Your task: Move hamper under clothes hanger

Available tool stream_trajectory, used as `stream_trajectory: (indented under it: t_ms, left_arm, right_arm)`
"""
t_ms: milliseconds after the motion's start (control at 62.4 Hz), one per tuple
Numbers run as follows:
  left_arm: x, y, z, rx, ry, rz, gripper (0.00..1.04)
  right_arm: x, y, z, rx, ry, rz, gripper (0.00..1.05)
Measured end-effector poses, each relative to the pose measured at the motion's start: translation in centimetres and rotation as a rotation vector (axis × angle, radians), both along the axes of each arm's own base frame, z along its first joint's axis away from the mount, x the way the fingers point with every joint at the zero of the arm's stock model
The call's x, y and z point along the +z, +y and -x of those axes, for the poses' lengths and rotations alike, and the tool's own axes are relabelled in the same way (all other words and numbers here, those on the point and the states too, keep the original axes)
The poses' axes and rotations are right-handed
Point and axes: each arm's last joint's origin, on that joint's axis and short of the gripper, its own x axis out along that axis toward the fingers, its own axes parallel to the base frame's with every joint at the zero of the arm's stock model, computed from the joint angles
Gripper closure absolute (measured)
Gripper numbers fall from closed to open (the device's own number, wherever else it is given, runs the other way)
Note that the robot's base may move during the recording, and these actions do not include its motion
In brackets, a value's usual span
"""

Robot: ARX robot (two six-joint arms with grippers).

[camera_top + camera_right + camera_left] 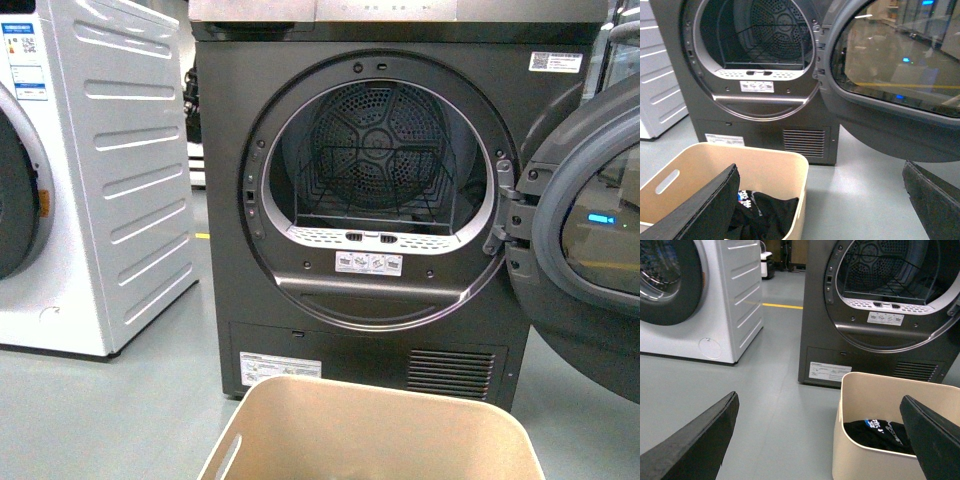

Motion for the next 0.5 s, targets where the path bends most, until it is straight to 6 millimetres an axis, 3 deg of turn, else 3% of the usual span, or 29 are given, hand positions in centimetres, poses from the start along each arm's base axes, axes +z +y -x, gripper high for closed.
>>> stream_trajectory:
  t_ms: [321,385,449,497]
  left_arm:
    - [0.0,0.0,0.0,-0.002,0.000,0.000,0.07]
    - [-0.1,0.1,-0.2,0.119,0.149,0.040,0.07]
    - [0.8,0.3,-1.8,0.212,0.254,0.040,0.07]
    - [2.9,0.1,-4.0,0.194,0.237,0.033,0.07]
  right_arm:
    - [0.0,0.0,0.0,0.000,0.000,0.000,0.08]
    - [-0.1,0.0,0.0,-0.018,0.073,-0.038,0.08]
    - [0.3,-0.2,-1.2,-0.024,0.214,-0.128,0.08]
    - [0.9,-0.2,-2.8,-0.004,0.244,-0.174,0.08]
